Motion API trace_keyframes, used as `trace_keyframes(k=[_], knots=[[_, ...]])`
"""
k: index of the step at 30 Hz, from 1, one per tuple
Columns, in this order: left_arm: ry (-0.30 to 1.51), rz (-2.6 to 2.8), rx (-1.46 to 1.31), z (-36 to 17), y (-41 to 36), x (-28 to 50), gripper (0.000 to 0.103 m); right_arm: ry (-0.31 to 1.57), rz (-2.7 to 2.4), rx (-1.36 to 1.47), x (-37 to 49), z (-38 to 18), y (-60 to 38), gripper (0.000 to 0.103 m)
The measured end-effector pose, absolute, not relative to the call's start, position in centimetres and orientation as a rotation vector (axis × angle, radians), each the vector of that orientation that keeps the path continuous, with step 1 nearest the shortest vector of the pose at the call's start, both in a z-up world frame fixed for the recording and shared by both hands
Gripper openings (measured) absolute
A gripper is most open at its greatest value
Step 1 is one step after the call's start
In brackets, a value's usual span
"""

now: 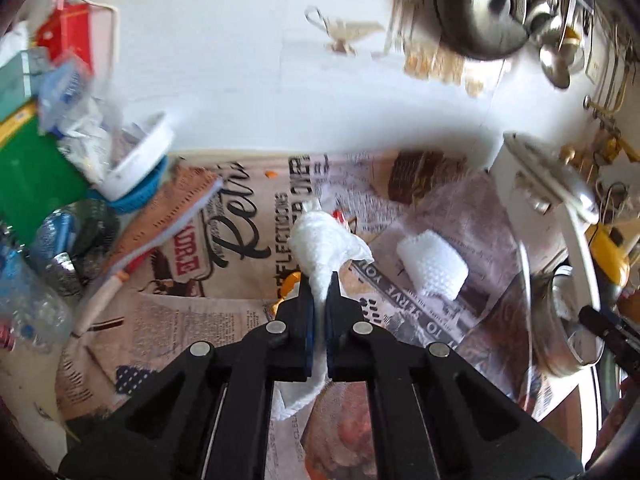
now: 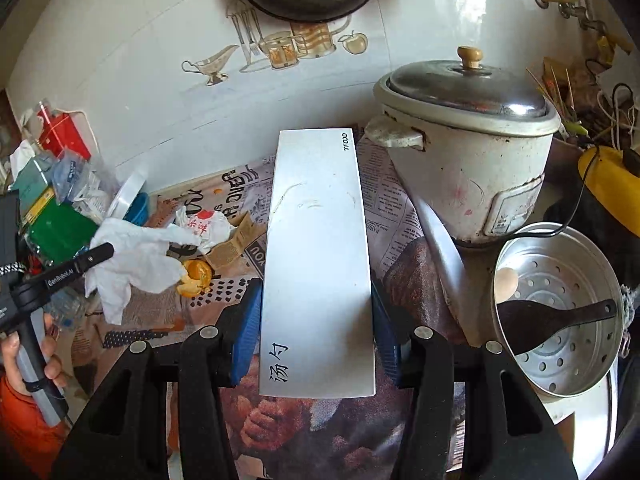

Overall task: Collect trash
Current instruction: 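Carry the tissue and card down over the white floor bin with both tools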

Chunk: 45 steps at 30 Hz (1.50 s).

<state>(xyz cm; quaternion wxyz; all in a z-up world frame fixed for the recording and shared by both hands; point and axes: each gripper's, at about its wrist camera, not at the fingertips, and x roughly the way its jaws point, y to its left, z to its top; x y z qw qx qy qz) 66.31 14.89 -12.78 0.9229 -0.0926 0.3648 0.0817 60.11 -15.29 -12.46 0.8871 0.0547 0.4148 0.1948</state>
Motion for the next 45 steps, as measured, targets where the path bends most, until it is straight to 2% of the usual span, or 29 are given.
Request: trace_keyframes(k=[5, 10, 19, 29, 38, 45], knots=[[0.681, 0.231, -0.202, -10.1, 14.2, 61.7, 0.003, 0.840, 0.470, 0.077, 58.2, -11.3, -15.5, 0.048], [0.685, 0.253, -0.208, -10.4, 13.9, 57.8, 0.003, 0.828, 0.493, 0.096, 55.7, -10.6, -15.0, 0.048], [0.711, 0.134, -0.206, -13.3, 14.5, 49.9, 0.003, 0.814, 0.440, 0.098, 47.8, -10.6, -12.1, 0.048], [0.771, -0.020, -0.142, -17.1, 14.4, 39.5, 0.003, 0.857, 0.376, 0.143, 36.2, -13.8, -8.2, 0.048], [0.888, -0.098, -0.137, -20.0, 13.2, 35.9, 0.003, 0.974, 0.346, 0.158, 30.6, -16.0, -7.2, 0.048], [0.984, -0.080, -0.161, -25.0, 11.6, 35.3, 0.003, 1.093, 0.340, 0.147, 28.3, -20.3, -8.4, 0.048]])
